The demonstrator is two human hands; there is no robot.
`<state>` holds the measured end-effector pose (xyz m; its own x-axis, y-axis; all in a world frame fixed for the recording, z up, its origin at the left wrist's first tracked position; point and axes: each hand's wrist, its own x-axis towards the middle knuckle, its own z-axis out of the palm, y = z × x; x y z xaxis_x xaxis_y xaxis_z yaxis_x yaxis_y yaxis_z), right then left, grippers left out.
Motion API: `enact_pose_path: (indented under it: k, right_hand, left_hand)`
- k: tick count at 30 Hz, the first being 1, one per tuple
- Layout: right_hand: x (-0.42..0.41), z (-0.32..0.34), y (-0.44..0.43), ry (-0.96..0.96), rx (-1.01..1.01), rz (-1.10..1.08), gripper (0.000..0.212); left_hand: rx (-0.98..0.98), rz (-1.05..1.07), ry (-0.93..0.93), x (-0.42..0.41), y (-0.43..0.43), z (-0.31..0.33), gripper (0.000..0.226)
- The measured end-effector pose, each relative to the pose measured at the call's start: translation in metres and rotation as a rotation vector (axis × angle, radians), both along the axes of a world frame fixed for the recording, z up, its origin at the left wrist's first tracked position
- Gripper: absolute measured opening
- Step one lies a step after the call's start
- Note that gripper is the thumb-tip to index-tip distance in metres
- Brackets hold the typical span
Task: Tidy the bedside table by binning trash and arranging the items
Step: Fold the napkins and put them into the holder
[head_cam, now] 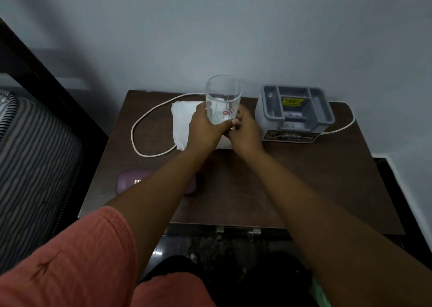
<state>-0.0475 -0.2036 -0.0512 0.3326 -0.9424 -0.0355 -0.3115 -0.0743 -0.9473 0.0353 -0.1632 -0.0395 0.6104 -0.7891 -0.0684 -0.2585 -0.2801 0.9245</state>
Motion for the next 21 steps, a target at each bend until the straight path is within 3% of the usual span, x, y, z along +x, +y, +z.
enact_pose_path:
  k: [5,8,13,21]
  right_hand:
    - [0.008,0.009,0.003,0.071,-0.124,-0.029,0.045]
    - [0.024,0.019,0.014,0.017,-0.184,-0.004,0.053]
    - [0.067,0.028,0.042,-0.032,-0.109,0.079,0.055]
    - [0.110,0.005,0.063,0.082,-0.130,0.159,0.054]
  left_hand:
    - [-0.065,0.003,-0.013,0.016,0.008,0.008,0.056]
    - [-0.109,-0.003,-0.022,0.042,0.027,0.020,0.061]
    - [-0.082,-0.073,-0.030,0.088,0.066,0.033,0.049]
    - [-0.038,-0.112,0.041,0.126,0.092,0.017,0.040]
